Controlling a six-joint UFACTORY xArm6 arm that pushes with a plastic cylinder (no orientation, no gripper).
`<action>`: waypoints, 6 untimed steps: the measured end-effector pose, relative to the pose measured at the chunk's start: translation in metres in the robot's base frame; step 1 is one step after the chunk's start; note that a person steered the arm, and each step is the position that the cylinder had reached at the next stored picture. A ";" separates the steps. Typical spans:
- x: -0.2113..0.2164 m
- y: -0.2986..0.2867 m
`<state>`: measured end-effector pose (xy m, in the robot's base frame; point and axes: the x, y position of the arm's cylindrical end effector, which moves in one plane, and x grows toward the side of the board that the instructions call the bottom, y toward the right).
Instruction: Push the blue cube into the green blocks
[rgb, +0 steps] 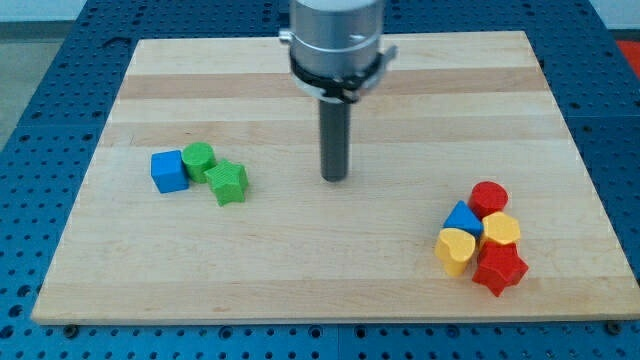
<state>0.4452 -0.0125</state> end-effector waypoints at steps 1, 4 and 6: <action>-0.024 -0.035; -0.030 -0.233; -0.005 -0.191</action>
